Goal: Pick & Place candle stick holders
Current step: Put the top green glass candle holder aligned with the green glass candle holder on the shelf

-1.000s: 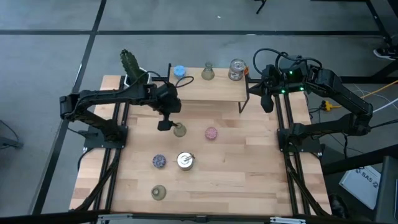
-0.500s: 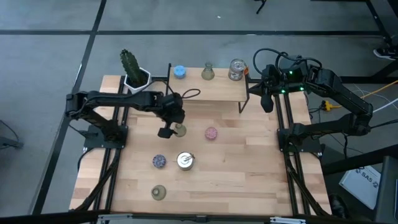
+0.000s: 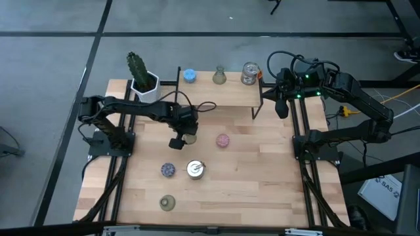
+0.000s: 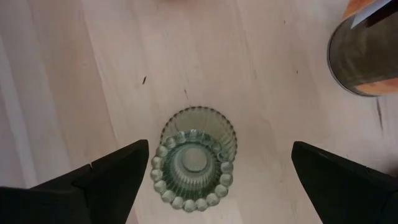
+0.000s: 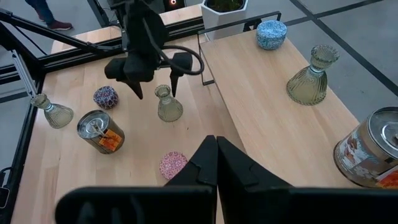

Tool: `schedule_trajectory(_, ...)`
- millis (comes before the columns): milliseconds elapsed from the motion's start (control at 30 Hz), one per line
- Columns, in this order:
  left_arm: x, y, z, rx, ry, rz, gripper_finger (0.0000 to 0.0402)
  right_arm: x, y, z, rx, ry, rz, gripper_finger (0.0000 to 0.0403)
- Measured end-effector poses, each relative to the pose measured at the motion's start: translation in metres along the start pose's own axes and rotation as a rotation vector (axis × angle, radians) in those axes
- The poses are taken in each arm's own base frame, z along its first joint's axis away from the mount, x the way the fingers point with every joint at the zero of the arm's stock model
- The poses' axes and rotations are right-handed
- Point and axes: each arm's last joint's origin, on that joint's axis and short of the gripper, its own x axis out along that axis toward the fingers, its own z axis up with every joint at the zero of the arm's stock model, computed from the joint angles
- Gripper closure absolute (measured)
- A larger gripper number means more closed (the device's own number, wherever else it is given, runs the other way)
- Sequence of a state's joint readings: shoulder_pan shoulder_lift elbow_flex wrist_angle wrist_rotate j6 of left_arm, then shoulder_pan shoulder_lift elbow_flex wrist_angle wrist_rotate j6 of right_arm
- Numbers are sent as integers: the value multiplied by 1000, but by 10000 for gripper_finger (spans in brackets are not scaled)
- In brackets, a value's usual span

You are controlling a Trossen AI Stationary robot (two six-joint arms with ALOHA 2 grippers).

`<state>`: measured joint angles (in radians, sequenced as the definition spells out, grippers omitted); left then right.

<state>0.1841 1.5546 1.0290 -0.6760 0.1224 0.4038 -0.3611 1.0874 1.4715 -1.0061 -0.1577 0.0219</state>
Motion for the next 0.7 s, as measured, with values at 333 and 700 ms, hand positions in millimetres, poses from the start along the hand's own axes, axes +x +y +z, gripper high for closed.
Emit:
schedule_trajectory(333,1,0,-1,5,32,48,9,0,0,0,0,0,0,402)
schedule_trajectory(700,2,-2,0,-8,40,63,40,0,0,0,0,0,0,402)
